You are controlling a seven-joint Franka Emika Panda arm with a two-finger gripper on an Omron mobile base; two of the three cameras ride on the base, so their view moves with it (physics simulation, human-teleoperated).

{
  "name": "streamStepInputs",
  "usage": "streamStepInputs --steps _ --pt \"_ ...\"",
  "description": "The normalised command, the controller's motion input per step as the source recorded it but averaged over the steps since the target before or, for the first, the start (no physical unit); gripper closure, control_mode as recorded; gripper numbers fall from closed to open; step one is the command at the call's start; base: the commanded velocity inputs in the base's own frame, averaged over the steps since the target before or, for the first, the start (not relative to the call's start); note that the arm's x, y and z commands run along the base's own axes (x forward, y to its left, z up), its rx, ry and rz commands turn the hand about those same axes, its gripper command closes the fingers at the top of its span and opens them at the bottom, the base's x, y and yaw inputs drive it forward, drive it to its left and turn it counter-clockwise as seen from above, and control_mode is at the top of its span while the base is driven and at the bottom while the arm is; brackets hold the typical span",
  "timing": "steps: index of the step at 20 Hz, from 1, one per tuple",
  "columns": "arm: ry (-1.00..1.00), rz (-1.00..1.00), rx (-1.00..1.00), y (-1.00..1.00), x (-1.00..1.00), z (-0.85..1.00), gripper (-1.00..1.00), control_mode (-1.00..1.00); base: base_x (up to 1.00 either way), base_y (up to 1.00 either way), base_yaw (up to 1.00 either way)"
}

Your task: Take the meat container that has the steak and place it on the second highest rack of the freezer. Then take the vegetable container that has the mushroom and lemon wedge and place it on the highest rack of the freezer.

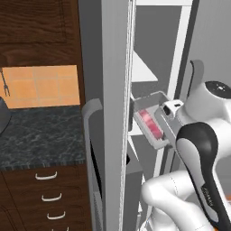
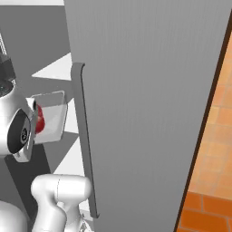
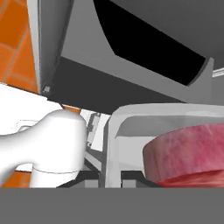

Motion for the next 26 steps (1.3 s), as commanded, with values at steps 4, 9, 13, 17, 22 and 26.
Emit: streamStepInputs --steps 4,9,13,17,22,26 --pt "0.0 -0.01 -0.01 0.0 0.67 0.0 1.0 -1.0 0.0 0.0 0.0" --pt "0.19 0.02 0.01 0.0 0.78 0.0 1.0 -1.0 0.0 0.0 0.0" --pt "0.14 0.02 0.03 0.04 0.71 -0.13 1.0 -1.0 0.0 0.0 0.0" --pt "0.04 0.0 -0.01 0.43 0.86 -0.37 1.0 -1.0 0.0 0.0 0.0" --pt "0.05 0.0 0.0 0.11 0.6 -0.34 1.0 -1.0 0.0 0.0 0.0" --pt "0.0 0.0 0.0 0.0 0.4 -0.36 1.0 -1.0 0.0 0.0 0.0"
